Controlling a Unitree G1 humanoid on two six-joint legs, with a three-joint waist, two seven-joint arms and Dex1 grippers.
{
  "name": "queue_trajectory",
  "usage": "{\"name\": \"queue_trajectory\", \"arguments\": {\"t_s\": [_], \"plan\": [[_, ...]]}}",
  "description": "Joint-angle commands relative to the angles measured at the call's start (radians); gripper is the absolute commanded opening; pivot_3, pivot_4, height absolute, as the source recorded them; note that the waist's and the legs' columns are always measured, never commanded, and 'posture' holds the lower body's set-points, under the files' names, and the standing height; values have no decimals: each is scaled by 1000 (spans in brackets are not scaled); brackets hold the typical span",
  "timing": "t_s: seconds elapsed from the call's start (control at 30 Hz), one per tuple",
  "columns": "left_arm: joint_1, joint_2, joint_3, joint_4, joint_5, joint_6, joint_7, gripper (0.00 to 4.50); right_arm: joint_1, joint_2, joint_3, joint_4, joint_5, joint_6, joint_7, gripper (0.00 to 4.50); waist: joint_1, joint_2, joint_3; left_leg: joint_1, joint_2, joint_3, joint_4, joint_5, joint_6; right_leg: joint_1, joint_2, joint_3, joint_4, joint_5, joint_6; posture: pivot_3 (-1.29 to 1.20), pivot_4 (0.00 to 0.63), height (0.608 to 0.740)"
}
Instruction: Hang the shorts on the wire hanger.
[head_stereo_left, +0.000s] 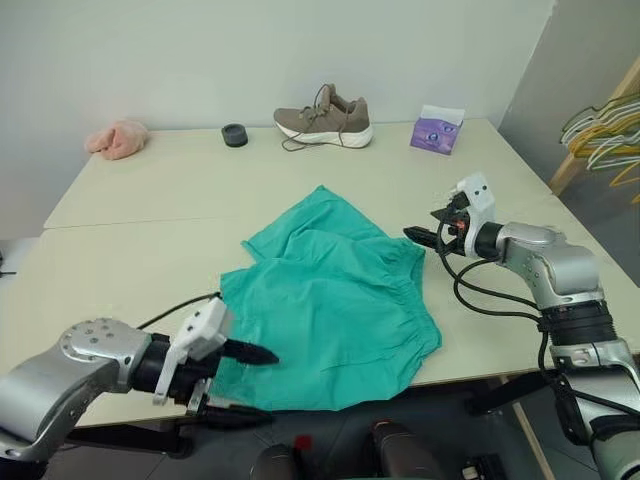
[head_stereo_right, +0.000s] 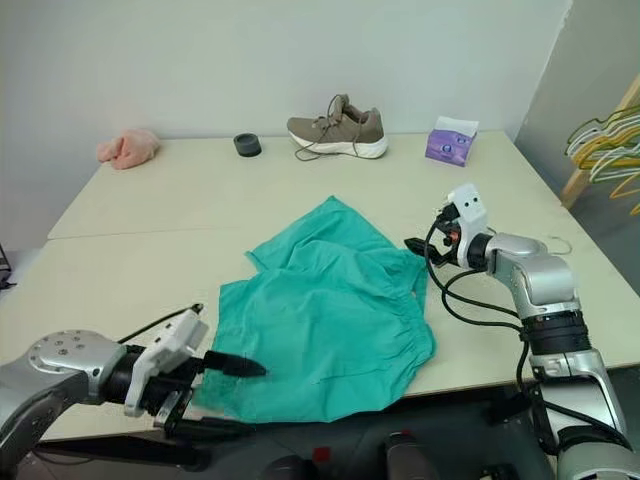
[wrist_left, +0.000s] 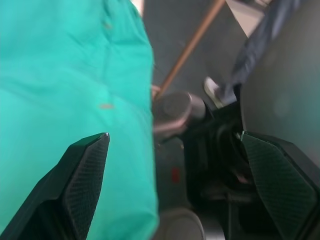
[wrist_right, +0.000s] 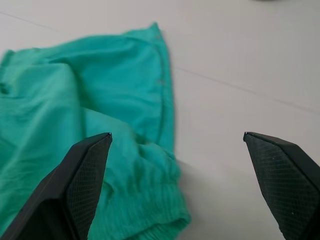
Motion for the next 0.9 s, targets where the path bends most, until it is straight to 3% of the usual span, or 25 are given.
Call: {"name": "queue_trajectory", "arguments": {"t_s": [0.03,0.2,0.37,0.67,0.77,0.83,0.9], "plan": [[-37,-3,27,-24,-18,-11,3,4479,-44,-16,54,108,-119,-167,13,4500,2,0,0,-1,0,0,0,0,0,0,0,0,0,0,0,-108,85,740],[-134,-57,63,-63,-162,88,90,4479,-29,-38,122,143,-176,-212,144,4500,2,0,0,-2,0,0,1,0,0,-1,0,0,0,1,1,-97,85,740],[-187,-63,66,-72,-208,129,132,4479,-9,-31,150,167,-218,-222,185,4500,-1,0,0,-2,0,-1,1,0,0,-2,1,0,0,1,1,-95,84,740],[-245,-88,39,-52,-211,144,176,4479,-145,53,174,449,-415,-583,-82,4500,-6,0,0,-1,-1,0,3,1,0,-1,1,1,1,2,3,-97,79,740],[-241,-108,35,-43,-197,132,183,4479,-172,57,155,474,-428,-662,-104,4500,-10,0,0,-2,-1,-1,2,1,-1,-1,1,1,1,2,2,-100,76,740],[-241,-119,33,-33,-184,121,187,4479,-163,48,143,447,-406,-676,-50,4500,-10,0,0,-2,-1,-1,2,1,-1,-1,1,1,0,3,1,-101,74,740],[-255,-147,29,-20,-181,115,211,4479,-109,10,151,325,-366,-625,99,4500,-8,0,0,-3,0,-1,2,1,-1,-1,1,1,0,3,1,-109,73,740]]}}
